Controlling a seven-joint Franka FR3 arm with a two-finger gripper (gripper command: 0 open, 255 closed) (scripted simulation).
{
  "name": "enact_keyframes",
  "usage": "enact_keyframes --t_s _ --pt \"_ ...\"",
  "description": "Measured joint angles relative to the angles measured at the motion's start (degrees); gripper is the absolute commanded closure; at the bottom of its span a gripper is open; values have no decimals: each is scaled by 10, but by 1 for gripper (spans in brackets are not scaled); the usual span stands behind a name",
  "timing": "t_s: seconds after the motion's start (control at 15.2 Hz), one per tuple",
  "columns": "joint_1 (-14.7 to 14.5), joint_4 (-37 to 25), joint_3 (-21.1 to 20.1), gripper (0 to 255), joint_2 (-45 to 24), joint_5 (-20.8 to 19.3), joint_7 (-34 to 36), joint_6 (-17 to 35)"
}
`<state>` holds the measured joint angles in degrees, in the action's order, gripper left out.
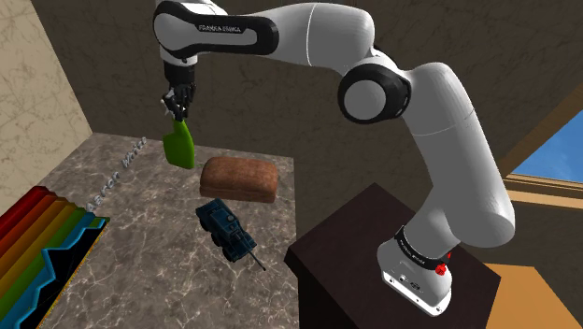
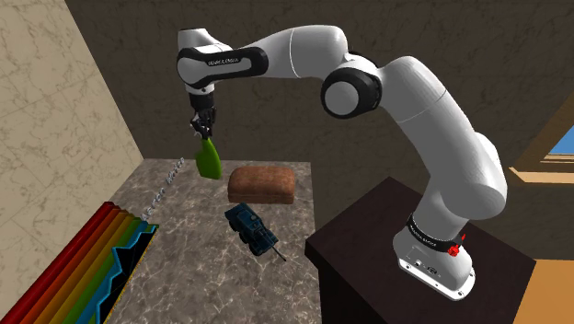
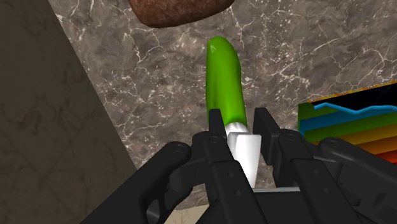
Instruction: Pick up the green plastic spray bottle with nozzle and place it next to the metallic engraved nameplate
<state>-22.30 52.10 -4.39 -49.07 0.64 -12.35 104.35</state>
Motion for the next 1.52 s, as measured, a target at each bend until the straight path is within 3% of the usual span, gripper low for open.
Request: enact_keyframes --t_s 0.73,1.45,1.52 --pt "2 67 0 255 -4 1 -4 84" --pt "1 82 1 255 -26 0 -4 109" --pt "1 82 1 0 -26 0 -4 109"
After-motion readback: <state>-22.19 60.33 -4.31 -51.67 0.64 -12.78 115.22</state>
